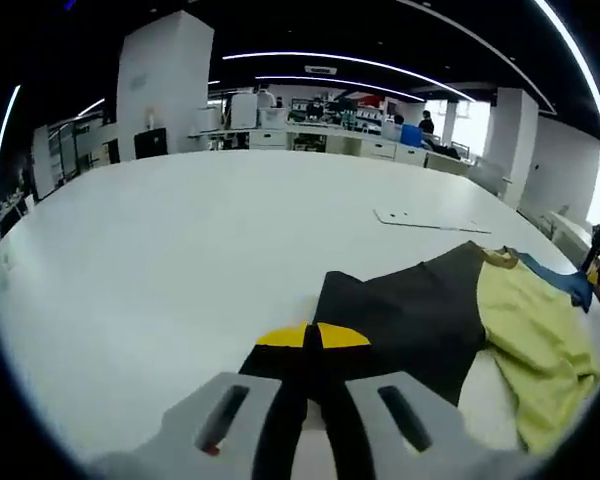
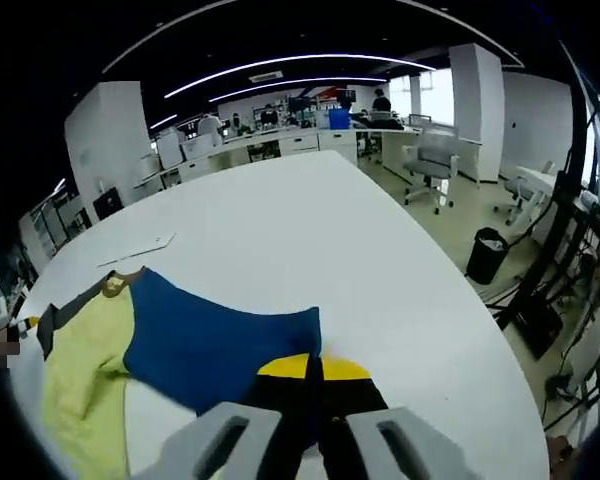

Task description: Fold the garment on the visible template until the final outline fits inside the template.

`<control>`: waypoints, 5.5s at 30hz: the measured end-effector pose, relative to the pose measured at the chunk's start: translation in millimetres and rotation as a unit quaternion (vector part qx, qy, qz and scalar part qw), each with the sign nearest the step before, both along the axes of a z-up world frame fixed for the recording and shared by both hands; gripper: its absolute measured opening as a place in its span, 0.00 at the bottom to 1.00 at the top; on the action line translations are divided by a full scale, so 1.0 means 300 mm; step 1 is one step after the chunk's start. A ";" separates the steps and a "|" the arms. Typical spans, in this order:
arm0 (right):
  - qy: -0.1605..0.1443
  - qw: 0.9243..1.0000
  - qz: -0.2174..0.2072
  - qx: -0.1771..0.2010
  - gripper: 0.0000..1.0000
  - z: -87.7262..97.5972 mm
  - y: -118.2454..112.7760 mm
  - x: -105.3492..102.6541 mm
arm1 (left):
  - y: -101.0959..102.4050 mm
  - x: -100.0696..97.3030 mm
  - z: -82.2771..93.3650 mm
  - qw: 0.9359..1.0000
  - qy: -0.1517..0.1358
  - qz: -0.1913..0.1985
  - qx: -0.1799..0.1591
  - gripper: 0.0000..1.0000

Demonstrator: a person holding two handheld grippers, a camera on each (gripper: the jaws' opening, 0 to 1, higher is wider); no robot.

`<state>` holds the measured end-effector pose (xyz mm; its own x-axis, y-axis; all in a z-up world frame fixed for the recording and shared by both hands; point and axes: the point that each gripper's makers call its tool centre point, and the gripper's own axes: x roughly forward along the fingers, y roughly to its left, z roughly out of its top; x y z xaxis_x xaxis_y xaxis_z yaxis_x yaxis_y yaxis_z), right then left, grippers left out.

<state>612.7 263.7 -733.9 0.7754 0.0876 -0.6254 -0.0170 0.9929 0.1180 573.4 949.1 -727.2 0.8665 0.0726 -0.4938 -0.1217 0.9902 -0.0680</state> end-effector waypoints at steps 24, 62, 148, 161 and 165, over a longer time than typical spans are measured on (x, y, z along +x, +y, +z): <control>0.004 0.991 0.131 0.000 0.63 0.075 0.203 -0.108 | -0.204 -0.128 0.125 0.994 -0.029 -0.103 0.003 0.41; 0.078 0.949 0.304 0.001 0.56 -0.009 0.531 -0.485 | -0.603 -0.415 -0.012 0.961 0.019 -0.276 -0.022 0.60; 0.186 0.960 0.207 0.008 0.00 -0.106 0.487 -0.837 | -0.623 -0.692 -0.090 0.940 0.140 -0.312 -0.008 0.06; 0.189 0.961 0.199 0.016 0.00 -0.115 0.485 -0.838 | -0.616 -0.755 -0.119 0.924 0.150 -0.353 0.007 0.21; 0.192 0.961 0.198 0.017 0.00 -0.119 0.485 -0.838 | -0.619 -0.728 -0.139 0.920 0.151 -0.361 0.037 0.18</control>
<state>361.2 409.1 -769.6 0.3902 0.3542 -0.8499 -0.3420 0.9128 0.2234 354.9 763.5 -768.9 0.5270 -0.4244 -0.7363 0.5663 0.8214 -0.0682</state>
